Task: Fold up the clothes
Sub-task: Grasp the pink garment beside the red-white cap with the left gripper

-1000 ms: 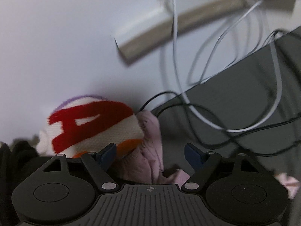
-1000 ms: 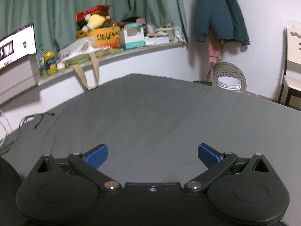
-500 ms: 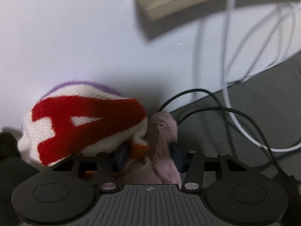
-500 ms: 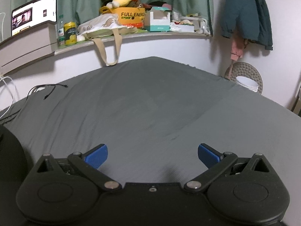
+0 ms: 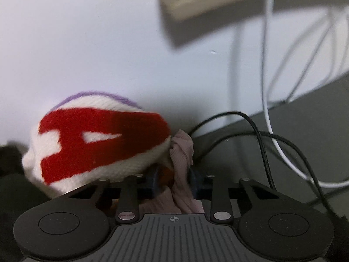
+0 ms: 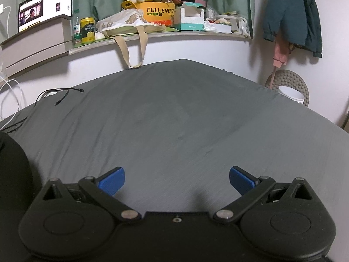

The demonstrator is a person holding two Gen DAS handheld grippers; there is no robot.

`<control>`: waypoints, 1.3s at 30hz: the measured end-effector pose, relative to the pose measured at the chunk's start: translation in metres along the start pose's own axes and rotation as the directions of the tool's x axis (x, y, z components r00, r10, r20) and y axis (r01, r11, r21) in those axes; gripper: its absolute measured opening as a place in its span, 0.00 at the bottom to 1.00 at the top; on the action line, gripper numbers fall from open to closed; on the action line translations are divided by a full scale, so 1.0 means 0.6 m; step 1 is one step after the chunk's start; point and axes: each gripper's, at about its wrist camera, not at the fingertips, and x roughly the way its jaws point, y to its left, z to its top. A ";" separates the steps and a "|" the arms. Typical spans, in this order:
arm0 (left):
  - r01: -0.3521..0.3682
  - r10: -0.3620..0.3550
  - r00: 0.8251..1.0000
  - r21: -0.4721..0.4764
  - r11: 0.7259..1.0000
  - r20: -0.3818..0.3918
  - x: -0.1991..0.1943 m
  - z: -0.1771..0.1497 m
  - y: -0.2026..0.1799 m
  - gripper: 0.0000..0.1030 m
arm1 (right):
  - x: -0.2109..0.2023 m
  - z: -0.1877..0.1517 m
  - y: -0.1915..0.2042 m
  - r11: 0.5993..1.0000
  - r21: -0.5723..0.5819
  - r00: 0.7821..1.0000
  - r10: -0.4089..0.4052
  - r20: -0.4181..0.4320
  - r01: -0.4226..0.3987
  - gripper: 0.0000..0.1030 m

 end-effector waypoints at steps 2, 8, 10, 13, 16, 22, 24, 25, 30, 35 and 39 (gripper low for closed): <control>0.037 -0.037 0.999 -0.005 0.999 0.008 -0.014 -0.009 -0.008 0.27 | 0.000 0.001 0.000 1.000 0.001 1.000 0.001 0.003 -0.001 1.00; 0.252 -0.254 0.966 -0.062 0.966 -0.042 -0.070 -0.053 -0.032 0.28 | 0.004 -0.002 0.004 1.000 0.001 1.000 0.009 -0.011 -0.009 1.00; 0.143 -0.143 0.988 0.003 0.990 -0.053 -0.067 -0.064 -0.042 0.29 | 0.004 -0.005 0.004 1.000 -0.002 1.000 0.011 -0.016 -0.011 1.00; 0.062 -0.064 0.994 -0.027 0.998 -0.087 -0.037 -0.061 -0.019 0.29 | 0.005 -0.007 0.005 1.000 -0.005 1.000 0.011 -0.026 -0.012 1.00; 0.066 -0.072 0.995 -0.084 0.994 -0.071 -0.028 -0.057 -0.012 0.29 | 0.004 -0.007 0.005 1.000 -0.008 1.000 0.013 -0.025 -0.013 1.00; 0.024 -0.026 0.999 -0.033 0.999 -0.039 -0.019 -0.051 -0.027 0.38 | 0.012 -0.008 0.007 1.000 -0.011 0.999 0.011 -0.041 -0.011 1.00; 0.035 -0.037 0.999 -0.059 0.998 -0.027 -0.016 -0.058 -0.022 0.38 | 0.013 -0.008 0.008 1.000 -0.016 0.999 0.010 -0.043 -0.010 1.00; 0.045 -0.047 0.999 -0.069 0.997 -0.027 -0.016 -0.061 -0.020 0.38 | 0.013 -0.009 0.009 1.000 -0.018 0.999 0.008 -0.045 -0.009 1.00; 0.145 -0.154 0.987 -0.154 0.977 -0.044 -0.023 -0.071 0.001 0.05 | 0.016 -0.010 0.010 1.000 -0.018 0.999 0.001 -0.054 -0.002 1.00; 0.258 -0.271 0.962 -0.245 0.935 -0.021 -0.049 -0.081 0.021 0.05 | 0.018 -0.005 0.013 1.000 -0.017 0.999 -0.002 -0.052 0.001 1.00; 0.373 -0.365 0.928 -0.203 0.905 0.077 -0.112 -0.088 0.025 0.05 | 0.016 -0.005 0.015 1.000 -0.021 0.999 -0.001 -0.044 0.000 1.00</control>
